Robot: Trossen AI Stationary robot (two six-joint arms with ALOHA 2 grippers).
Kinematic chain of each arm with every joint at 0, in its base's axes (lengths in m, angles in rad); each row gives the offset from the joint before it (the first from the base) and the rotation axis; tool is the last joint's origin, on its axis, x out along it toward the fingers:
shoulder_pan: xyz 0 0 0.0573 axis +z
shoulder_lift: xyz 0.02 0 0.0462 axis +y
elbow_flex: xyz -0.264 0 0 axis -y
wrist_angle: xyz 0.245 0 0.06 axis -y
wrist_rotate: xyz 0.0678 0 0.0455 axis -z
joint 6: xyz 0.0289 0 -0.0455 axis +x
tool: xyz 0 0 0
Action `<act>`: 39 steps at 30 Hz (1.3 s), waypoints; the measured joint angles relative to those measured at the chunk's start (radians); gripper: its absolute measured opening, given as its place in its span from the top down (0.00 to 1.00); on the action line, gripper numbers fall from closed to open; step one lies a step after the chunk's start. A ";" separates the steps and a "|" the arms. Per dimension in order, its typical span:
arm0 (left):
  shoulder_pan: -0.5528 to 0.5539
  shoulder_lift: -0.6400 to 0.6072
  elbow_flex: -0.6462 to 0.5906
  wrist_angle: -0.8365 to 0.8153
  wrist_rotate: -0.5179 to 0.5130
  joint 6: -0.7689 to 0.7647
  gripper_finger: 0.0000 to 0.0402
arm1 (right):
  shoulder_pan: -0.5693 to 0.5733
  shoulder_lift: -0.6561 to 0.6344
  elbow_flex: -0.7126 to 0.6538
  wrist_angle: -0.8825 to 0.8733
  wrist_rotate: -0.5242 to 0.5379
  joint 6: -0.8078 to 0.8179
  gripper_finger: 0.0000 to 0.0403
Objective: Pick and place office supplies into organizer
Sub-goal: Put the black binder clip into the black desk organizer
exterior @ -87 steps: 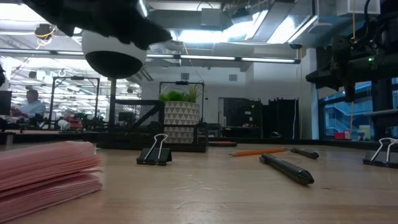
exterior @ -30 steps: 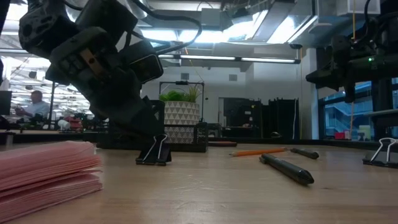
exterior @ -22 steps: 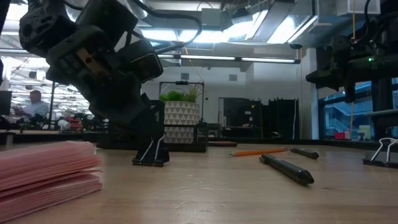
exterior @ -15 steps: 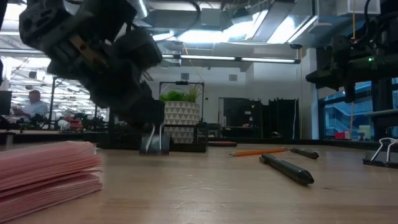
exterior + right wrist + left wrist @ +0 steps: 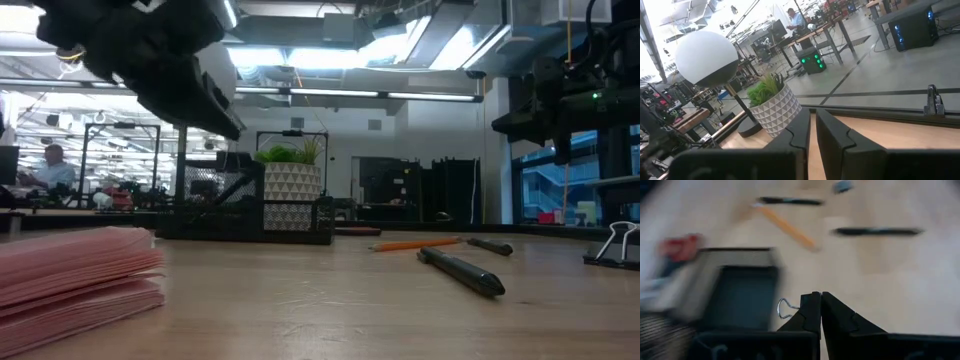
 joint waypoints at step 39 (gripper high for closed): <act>0.009 0.200 -0.001 -0.080 -0.291 0.111 0.91 | 0.000 0.000 0.000 0.000 0.000 -0.004 0.91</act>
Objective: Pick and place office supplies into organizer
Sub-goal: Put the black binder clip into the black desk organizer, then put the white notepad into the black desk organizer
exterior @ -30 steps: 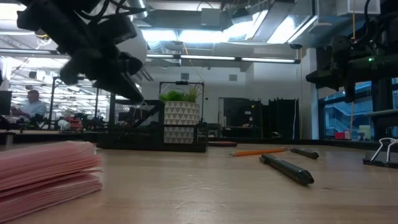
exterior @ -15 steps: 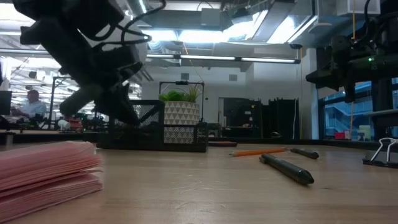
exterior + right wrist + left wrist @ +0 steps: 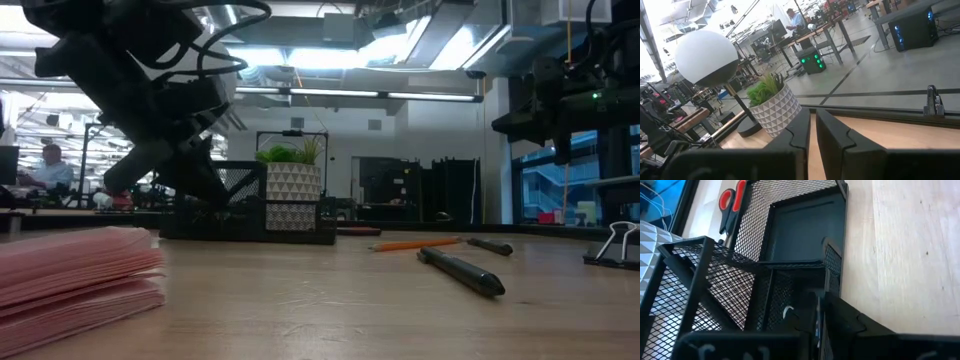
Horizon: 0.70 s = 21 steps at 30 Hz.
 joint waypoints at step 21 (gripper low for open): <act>-0.155 -0.150 0.000 0.285 0.496 -0.072 0.81 | 0.000 0.000 0.000 0.000 0.000 0.000 0.91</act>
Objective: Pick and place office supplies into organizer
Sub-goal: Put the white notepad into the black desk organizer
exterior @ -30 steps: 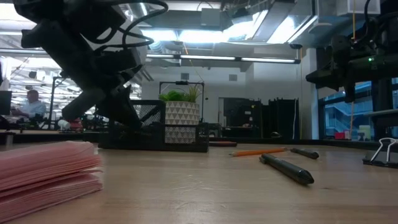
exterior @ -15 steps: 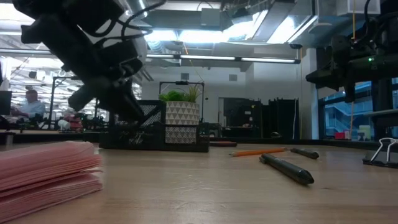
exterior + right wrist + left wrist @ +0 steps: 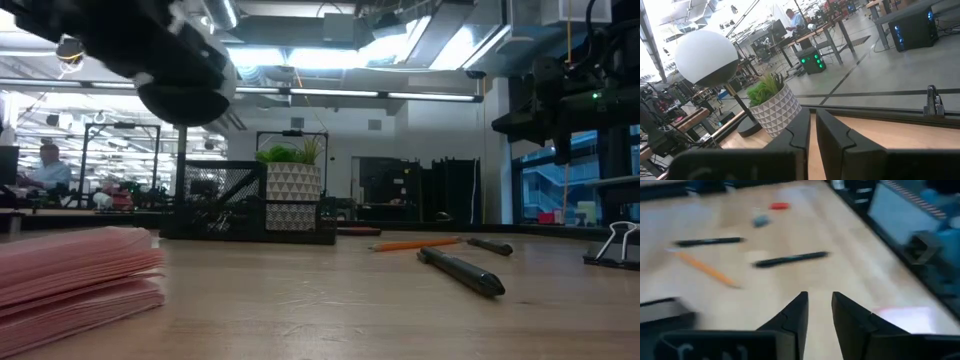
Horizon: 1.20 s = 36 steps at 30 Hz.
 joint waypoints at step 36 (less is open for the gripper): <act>-0.188 0.525 0.179 0.084 0.182 -0.249 0.99 | 0.000 0.000 0.000 0.000 0.000 -0.026 0.91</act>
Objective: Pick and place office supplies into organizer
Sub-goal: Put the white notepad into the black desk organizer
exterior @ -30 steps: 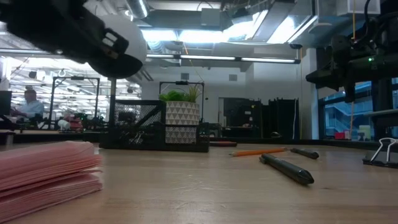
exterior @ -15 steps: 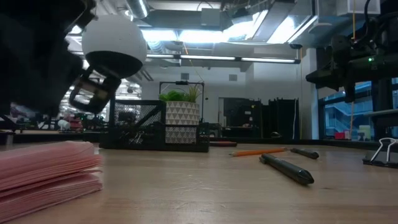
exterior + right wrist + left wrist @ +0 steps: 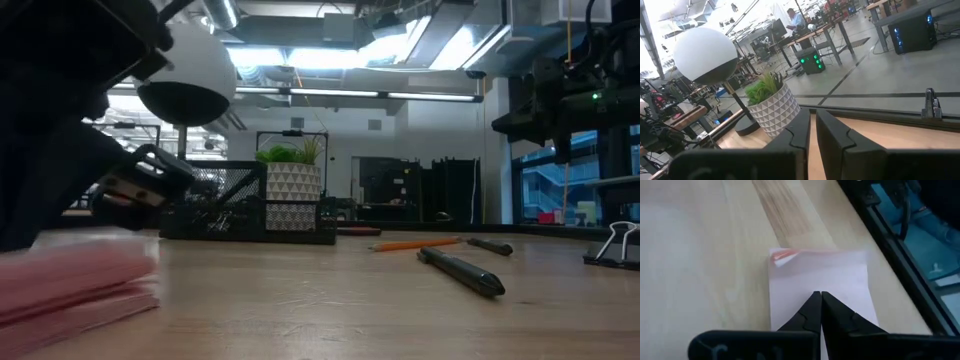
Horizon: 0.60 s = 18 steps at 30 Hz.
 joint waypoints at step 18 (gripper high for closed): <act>0.105 -0.003 0.059 -0.181 -0.157 0.348 0.99 | 0.000 0.000 0.000 0.000 0.000 0.003 0.91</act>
